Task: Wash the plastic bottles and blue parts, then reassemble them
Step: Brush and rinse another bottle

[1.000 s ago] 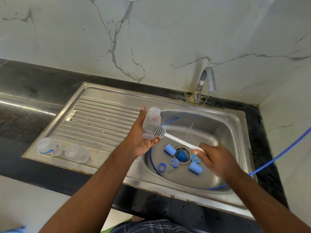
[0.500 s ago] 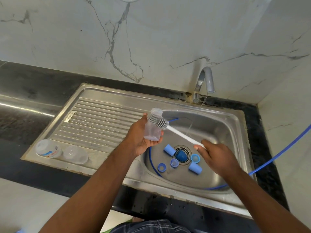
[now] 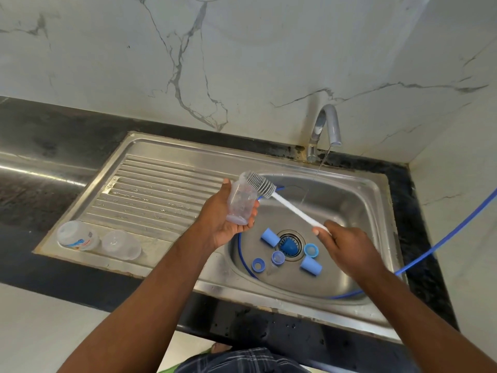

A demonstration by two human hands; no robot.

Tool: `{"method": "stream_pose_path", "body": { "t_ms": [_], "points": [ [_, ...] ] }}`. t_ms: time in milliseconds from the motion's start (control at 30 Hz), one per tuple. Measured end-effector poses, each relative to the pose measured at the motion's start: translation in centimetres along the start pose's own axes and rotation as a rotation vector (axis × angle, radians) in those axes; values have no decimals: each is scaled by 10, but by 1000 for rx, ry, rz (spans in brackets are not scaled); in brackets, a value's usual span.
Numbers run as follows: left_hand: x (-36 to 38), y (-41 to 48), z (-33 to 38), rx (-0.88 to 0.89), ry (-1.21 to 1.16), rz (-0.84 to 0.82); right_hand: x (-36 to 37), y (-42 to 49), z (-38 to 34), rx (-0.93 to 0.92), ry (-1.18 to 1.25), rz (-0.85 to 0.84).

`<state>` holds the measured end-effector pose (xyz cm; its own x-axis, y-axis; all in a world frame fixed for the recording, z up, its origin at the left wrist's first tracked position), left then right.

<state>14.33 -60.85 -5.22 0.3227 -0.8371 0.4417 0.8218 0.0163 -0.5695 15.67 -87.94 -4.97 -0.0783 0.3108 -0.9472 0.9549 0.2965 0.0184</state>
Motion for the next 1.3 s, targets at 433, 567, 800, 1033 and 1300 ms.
{"method": "stream_pose_path", "body": {
  "t_ms": [433, 567, 800, 1033, 1300],
  "points": [
    [14, -1, -2, 11, -107, -181, -1, -10, 5, -5, 49, 20],
    [18, 1, 1, 29, -182, -264, 0, -13, 6, -8, 46, 35],
    [10, 5, -3, 37, -49, -150, -1, -12, 5, -31, -25, 37],
    [7, 6, -5, -4, -100, -69, 6, -17, 3, -7, -1, 30],
    [12, 8, -4, 15, -57, -108, 4, -17, 12, 55, 51, 55]
  ]
}}
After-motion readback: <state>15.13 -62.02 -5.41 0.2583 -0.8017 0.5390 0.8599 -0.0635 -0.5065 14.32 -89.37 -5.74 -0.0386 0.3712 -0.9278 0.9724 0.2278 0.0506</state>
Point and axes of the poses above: each hand's wrist, its own y-axis towards the middle knuckle, its own x-axis out of the palm, z = x × y, the point moved 7 cm from there along y, towards the middle knuckle, and after that the axes turned 1 degree about x, right-handed, at the moved point
